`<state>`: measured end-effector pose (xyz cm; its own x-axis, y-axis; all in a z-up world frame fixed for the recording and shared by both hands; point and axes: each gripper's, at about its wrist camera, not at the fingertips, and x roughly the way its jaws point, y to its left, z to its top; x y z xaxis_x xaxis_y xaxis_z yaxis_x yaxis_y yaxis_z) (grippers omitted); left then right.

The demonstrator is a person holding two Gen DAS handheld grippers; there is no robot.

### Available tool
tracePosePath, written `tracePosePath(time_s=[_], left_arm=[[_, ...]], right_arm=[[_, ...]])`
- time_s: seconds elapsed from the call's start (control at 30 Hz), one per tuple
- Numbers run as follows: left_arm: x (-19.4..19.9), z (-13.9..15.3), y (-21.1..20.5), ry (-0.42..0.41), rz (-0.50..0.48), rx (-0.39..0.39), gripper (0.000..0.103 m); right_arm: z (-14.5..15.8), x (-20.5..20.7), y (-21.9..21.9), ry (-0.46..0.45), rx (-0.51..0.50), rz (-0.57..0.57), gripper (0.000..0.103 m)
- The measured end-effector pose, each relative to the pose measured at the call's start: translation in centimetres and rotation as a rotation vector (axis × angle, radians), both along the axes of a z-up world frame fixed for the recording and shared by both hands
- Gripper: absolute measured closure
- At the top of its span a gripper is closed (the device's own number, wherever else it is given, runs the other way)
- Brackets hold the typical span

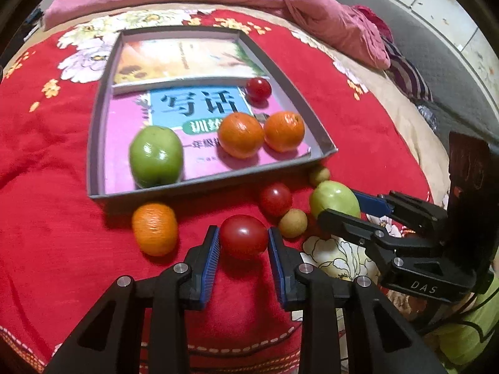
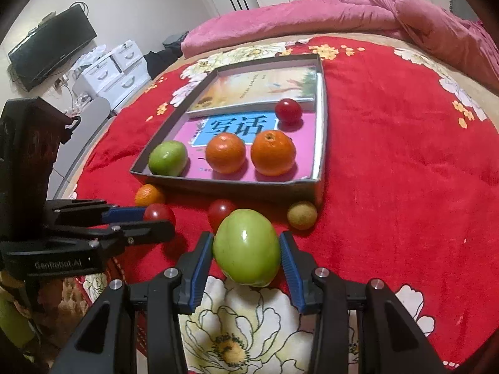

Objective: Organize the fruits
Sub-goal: 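Lift and carry the green fruit and tomato over the tray with both tools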

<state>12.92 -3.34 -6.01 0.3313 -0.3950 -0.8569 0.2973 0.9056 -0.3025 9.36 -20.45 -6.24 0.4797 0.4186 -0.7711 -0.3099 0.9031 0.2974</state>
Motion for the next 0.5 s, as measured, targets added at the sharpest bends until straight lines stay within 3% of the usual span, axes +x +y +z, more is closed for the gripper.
tracePosePath(time_s=[0.5], left_arm=[[-0.6,2.2,1.2,-0.052,0.032,0.000,0.071]], right_arm=[[1.9,-0.9,1.5,-0.054,-0.004,0.040,0.059]])
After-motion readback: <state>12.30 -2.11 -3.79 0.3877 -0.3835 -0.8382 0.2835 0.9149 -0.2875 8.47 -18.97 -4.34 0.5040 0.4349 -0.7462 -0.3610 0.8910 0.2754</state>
